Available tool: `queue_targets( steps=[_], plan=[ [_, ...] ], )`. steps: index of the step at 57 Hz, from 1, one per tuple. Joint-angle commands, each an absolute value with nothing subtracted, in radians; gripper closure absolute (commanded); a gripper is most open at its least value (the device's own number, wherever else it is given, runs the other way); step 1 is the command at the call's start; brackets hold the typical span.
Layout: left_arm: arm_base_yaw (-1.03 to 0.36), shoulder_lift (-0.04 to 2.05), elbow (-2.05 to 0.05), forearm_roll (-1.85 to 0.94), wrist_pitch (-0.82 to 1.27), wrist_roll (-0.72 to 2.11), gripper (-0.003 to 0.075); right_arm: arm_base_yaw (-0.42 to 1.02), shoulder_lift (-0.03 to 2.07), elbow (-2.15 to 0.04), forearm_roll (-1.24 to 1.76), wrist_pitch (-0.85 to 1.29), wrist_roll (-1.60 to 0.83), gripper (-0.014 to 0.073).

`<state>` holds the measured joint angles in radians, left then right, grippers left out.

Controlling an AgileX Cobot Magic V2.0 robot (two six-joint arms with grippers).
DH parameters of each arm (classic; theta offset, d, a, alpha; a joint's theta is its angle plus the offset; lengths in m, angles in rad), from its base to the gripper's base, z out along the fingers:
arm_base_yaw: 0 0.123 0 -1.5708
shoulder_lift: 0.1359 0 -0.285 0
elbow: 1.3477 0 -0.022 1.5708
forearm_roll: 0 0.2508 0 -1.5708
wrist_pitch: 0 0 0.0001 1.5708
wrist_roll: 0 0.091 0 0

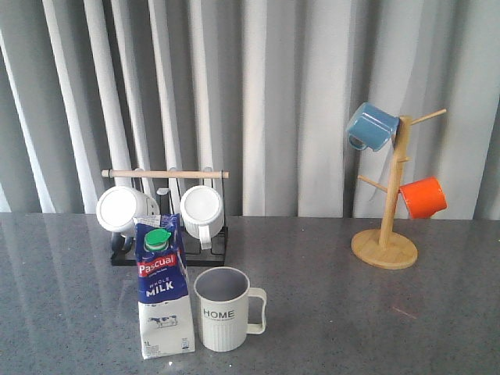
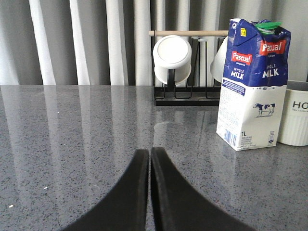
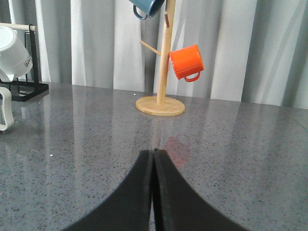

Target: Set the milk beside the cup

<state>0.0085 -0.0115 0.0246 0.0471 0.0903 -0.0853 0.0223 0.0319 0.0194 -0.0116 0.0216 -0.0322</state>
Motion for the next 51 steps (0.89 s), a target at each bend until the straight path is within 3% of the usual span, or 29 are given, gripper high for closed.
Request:
queue_targets(
  steps=[1, 51],
  plan=[
    [0.010, -0.024, 0.003, 0.045, 0.021, -0.094, 0.0727, 0.018, -0.019, 0.021, -0.027, -0.042, -0.017, 0.0602],
    [0.010, -0.024, 0.003, 0.045, 0.022, -0.094, 0.0727, 0.017, -0.025, 0.038, 0.000, -0.028, -0.017, 0.0602]
  ],
)
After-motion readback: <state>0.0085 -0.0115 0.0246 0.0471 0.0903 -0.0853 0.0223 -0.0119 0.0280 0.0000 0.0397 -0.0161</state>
